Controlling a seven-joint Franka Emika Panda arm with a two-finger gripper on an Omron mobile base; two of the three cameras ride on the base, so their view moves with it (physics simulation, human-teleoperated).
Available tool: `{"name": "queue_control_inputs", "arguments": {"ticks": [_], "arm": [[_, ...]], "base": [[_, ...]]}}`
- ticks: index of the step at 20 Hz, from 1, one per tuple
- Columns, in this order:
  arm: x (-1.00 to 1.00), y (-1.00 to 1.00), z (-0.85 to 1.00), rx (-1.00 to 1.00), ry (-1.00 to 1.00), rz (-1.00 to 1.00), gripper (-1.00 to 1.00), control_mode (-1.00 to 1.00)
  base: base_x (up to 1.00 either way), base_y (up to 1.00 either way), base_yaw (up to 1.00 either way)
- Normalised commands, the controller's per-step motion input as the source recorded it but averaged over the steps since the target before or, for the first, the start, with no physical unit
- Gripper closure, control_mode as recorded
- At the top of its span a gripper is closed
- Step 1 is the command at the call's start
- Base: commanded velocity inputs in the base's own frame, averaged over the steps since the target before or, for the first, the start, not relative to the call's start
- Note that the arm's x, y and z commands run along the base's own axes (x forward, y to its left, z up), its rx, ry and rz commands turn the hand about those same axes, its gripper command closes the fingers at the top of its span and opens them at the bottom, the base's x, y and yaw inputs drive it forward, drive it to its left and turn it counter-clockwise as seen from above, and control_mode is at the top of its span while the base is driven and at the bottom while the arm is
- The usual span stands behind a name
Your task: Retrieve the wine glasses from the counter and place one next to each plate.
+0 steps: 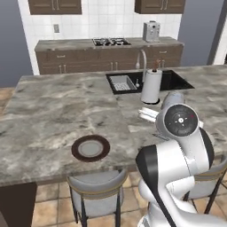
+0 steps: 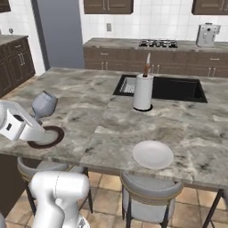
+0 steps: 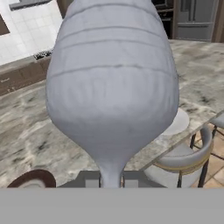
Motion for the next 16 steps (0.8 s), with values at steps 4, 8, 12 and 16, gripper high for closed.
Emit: {"name": "queue_control_inputs", "arguments": {"ticks": [4, 8, 12, 16], "arm": [[0.00, 0.00, 0.00, 0.00, 0.00, 0.00, 1.00, 1.00], [0.00, 0.00, 0.00, 0.00, 0.00, 0.00, 1.00, 1.00], [0.00, 0.00, 0.00, 0.00, 0.00, 0.00, 1.00, 1.00], [0.46, -0.38, -0.30, 0.00, 0.10, 0.54, 1.00, -1.00]], "base": [[0.45, -0.03, 0.35], [0.31, -0.13, 0.49], [0.46, -0.14, 0.48], [0.00, 0.00, 0.00]]}}
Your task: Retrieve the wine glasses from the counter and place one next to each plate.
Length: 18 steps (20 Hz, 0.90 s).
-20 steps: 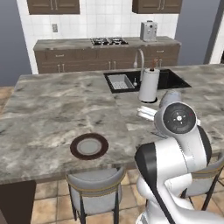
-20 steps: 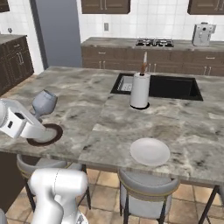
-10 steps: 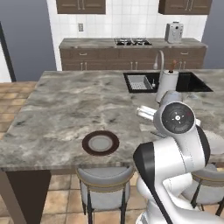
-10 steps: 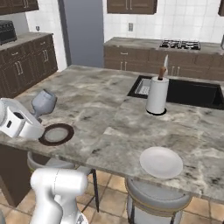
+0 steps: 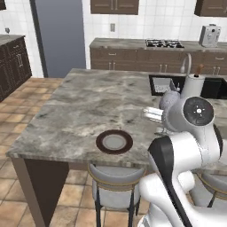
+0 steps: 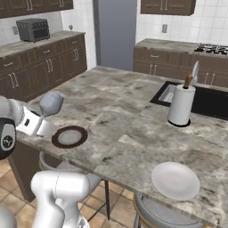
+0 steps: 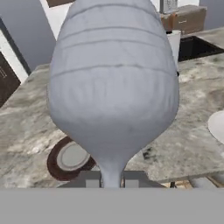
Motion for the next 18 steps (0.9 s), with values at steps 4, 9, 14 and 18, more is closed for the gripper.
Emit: {"name": "queue_control_inputs", "arguments": {"ticks": [4, 9, 14, 18], "arm": [[0.30, -0.38, -0.27, 0.00, 0.03, 0.54, 1.00, -1.00], [0.13, -0.23, -0.55, -0.06, -0.11, 0.61, 1.00, -1.00], [0.10, -0.26, -0.60, -0.01, -0.41, 0.66, 1.00, -1.00], [0.24, -0.32, -0.48, 0.01, -0.43, 0.59, 1.00, -1.00]], "base": [[0.00, 0.00, 0.00], [0.00, 0.00, 0.00], [0.00, 0.00, 0.00], [0.00, 0.00, 0.00]]}}
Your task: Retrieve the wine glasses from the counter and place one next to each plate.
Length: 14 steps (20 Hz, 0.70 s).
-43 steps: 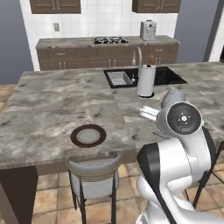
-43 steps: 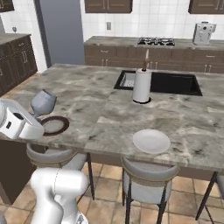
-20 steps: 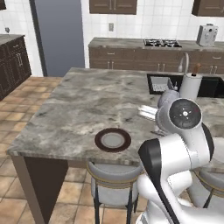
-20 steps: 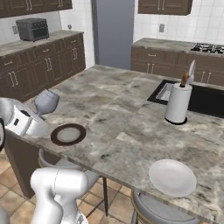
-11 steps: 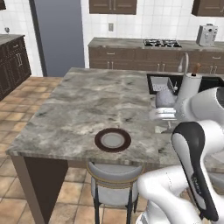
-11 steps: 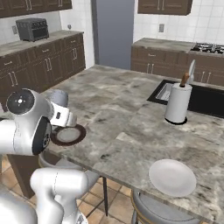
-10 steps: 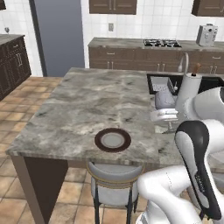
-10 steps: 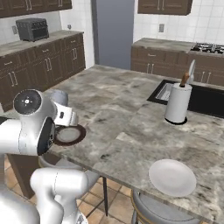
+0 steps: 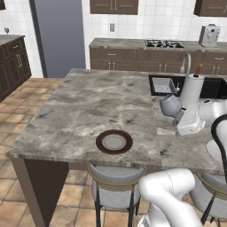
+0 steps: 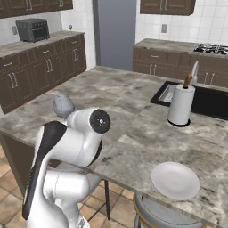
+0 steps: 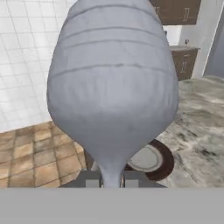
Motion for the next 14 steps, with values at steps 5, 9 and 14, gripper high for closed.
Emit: {"name": "queue_control_inputs", "arguments": {"ticks": [5, 9, 14], "arm": [[0.49, -0.32, -0.52, 0.06, -0.31, 0.50, 1.00, -1.00], [0.62, -0.22, -0.49, 0.11, -0.11, 0.44, 1.00, -1.00], [0.60, -0.13, -0.39, 0.16, -0.01, 0.25, 1.00, -1.00]], "base": [[0.00, 0.00, 0.00], [0.00, 0.00, 0.00], [0.00, 0.00, 0.00]]}}
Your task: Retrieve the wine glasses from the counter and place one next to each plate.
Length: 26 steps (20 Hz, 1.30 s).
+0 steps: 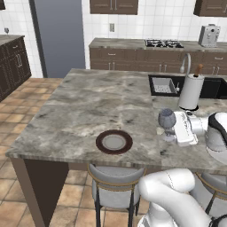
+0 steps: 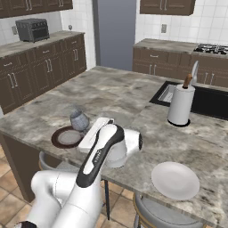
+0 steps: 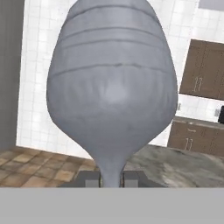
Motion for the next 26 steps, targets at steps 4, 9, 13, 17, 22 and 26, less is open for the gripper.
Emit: {"name": "queue_control_inputs", "arguments": {"ticks": [4, 9, 13, 17, 22, 26], "arm": [[0.34, 0.00, -0.16, 0.03, 0.00, 0.07, 1.00, -1.00], [0.24, 0.11, -0.01, -0.02, 0.03, 0.00, 1.00, -1.00], [0.36, 0.29, -0.04, -0.05, 0.10, -0.02, 1.00, -1.00], [0.39, 0.24, -0.10, -0.03, 0.06, -0.01, 1.00, -1.00], [0.35, 0.13, -0.17, -0.03, 0.04, 0.00, 1.00, -1.00], [0.20, 0.06, -0.24, -0.03, 0.00, -0.03, 1.00, -1.00]], "base": [[0.00, 0.00, 0.00], [0.00, 0.00, 0.00], [0.00, 0.00, 0.00], [0.00, 0.00, 0.00], [0.00, 0.00, 0.00], [0.00, 0.00, 0.00]]}}
